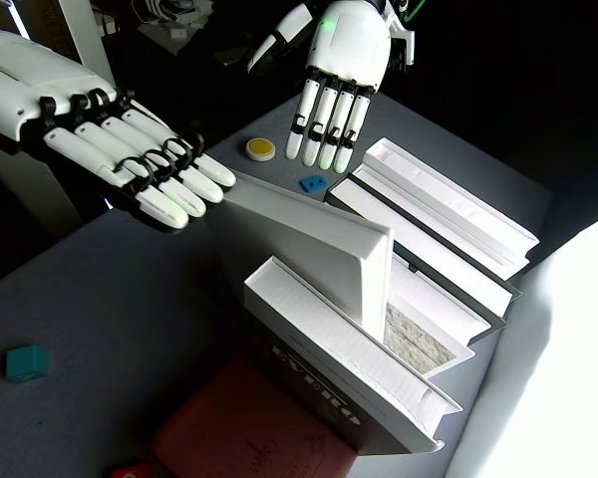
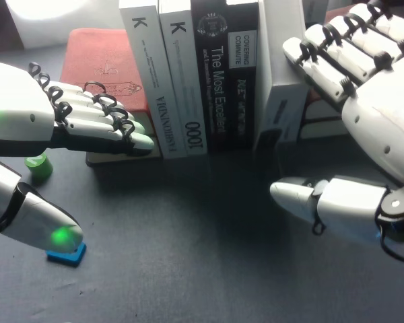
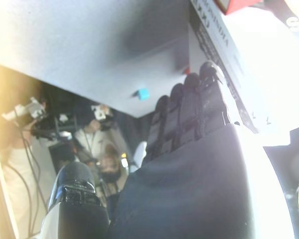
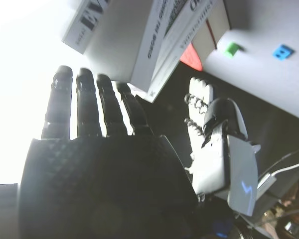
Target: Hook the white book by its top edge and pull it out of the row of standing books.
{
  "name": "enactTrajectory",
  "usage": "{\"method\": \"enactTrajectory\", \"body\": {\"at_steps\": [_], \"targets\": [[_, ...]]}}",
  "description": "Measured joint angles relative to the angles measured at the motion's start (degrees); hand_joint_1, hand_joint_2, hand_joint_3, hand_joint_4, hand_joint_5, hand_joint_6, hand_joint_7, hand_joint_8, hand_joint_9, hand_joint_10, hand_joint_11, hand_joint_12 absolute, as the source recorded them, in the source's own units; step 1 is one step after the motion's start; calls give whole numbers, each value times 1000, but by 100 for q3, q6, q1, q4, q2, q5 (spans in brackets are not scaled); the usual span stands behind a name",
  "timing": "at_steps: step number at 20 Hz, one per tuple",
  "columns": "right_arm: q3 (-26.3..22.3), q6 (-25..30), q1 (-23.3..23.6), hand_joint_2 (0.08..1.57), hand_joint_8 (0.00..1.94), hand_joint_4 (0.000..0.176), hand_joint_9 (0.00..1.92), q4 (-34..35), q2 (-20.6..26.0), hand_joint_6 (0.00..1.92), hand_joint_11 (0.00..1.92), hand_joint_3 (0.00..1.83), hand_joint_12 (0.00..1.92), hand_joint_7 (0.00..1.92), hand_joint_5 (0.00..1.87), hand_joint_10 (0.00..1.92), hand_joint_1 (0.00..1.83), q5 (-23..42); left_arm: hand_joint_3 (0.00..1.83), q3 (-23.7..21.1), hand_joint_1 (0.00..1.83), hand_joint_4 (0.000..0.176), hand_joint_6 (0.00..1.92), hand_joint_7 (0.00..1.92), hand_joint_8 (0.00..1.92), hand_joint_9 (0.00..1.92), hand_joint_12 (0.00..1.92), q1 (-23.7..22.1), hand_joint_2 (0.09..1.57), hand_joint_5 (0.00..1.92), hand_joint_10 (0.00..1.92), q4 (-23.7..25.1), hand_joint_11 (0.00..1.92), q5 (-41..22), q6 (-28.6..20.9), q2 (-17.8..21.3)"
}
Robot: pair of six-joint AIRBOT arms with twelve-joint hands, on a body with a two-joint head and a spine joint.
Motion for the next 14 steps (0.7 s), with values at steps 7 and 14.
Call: {"method": "enactTrajectory", "body": {"at_steps": [7, 14], "targets": [[-208, -79, -258, 1046, 0, 0, 0, -39, 70, 0, 0, 0, 0, 0, 0, 0, 0, 66, 9, 0, 0, 0, 0, 0, 0, 0, 0, 0, 1066, 0, 0, 0, 0, 2, 2, 0], [-291, -103, -402, 1050, 0, 0, 0, -103, 85, 0, 0, 0, 0, 0, 0, 0, 0, 68, 5, 2, 0, 0, 0, 0, 0, 0, 0, 0, 1058, 0, 0, 0, 0, 0, 0, 0]]}}
